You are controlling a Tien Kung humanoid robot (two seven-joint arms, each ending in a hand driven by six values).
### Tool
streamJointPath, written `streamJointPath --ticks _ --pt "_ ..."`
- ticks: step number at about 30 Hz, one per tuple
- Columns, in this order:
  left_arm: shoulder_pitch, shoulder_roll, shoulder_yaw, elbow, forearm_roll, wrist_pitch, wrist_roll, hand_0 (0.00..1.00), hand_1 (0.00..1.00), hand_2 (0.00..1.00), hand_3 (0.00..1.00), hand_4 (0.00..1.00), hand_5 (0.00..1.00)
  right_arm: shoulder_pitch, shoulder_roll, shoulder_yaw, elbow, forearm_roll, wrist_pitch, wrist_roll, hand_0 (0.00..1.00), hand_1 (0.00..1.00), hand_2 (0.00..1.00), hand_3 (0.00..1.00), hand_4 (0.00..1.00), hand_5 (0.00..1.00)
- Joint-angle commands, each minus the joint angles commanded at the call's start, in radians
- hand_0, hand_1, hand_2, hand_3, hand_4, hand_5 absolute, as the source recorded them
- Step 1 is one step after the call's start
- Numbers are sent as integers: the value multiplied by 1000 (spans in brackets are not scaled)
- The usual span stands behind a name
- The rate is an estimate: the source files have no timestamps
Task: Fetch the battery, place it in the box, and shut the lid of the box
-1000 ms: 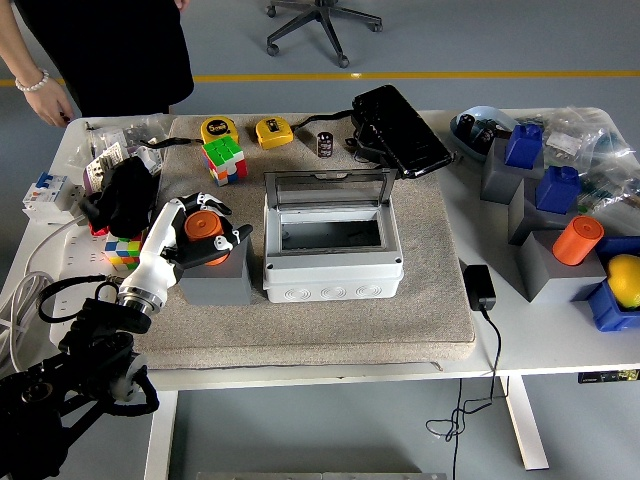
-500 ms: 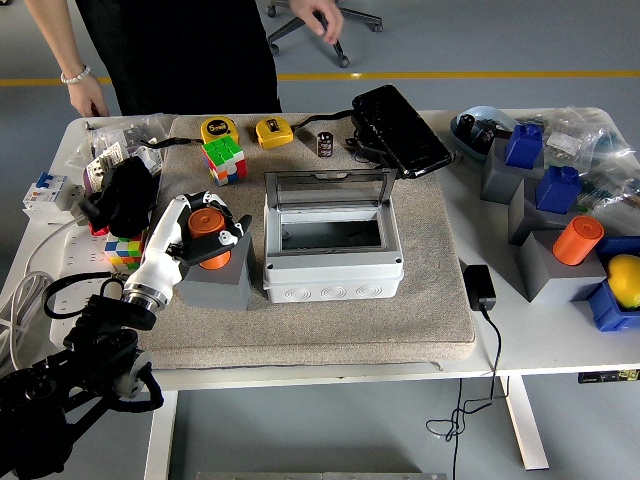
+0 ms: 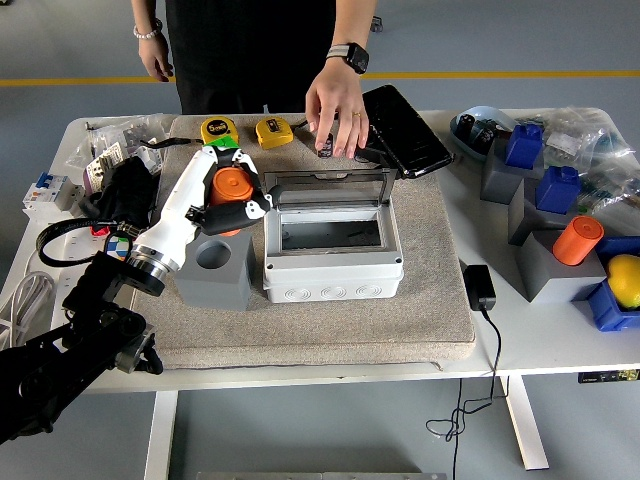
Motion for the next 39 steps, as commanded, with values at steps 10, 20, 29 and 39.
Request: streamJointPath --ticks 10,20,29,39 --pt "-203 -55 199 55 282 1 230 134 115 151 217 159 2 7 -3 -14 0 6 -2 0 612 639 619 573 922 474" --pt "-319 -129 353 112 381 -24 337 136 133 158 230 625 2 12 -8 -34 1 11 -3 0 611 640 614 573 921 474" --pt "-384 -210 441 233 371 -15 341 150 150 164 256 903 2 12 -8 -45 2 13 -6 1 611 640 614 572 920 473" --pt "-409 -256 499 338 407 0 351 176 178 176 298 958 14 8 -9 -42 5 10 -9 2 609 639 614 572 920 473"
